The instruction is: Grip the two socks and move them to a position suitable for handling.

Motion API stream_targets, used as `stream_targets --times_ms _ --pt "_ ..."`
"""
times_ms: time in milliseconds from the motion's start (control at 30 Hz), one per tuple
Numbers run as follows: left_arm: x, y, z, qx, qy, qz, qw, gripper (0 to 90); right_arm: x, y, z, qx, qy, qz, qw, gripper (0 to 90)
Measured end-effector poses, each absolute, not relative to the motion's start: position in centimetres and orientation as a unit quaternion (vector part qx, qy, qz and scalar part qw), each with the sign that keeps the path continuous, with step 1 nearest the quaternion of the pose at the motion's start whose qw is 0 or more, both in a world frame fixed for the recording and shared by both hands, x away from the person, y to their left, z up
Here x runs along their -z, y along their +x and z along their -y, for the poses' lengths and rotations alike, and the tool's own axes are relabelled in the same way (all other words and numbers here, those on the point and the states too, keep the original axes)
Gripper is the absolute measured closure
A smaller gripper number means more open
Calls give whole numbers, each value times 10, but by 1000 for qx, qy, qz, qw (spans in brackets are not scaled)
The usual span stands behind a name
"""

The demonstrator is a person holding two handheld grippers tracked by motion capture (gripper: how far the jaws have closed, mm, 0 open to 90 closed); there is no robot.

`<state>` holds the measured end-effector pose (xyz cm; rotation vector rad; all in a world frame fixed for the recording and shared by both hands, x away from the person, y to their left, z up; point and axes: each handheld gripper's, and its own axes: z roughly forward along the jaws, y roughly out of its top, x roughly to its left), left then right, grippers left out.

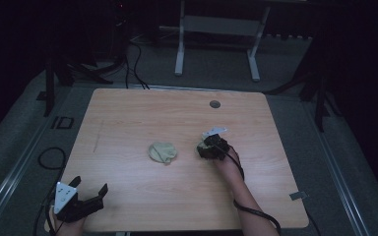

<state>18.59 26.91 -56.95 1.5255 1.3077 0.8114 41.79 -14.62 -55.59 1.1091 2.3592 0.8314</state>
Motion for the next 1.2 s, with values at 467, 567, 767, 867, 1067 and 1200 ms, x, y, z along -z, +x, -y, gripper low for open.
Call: stream_targets --times_ms 467,567,767,867,1067,1200 --pt "570 185 -268 -330 622 -532 470 26 531 403 147 -288 390 -845 224 808" --pt "569 186 -267 -329 623 -531 470 26 525 396 149 -295 387 -845 221 808" --pt "567 188 -261 -324 625 -526 477 26 503 361 152 -314 376 -845 216 808" --pt "568 188 -259 -323 626 -526 477 26 498 338 150 -321 363 -848 214 809" --pt "568 188 -253 -314 626 -523 486 26 495 304 149 -342 343 -850 205 808" --pt "567 188 -248 -308 625 -521 493 26 489 273 146 -354 319 -854 206 808"
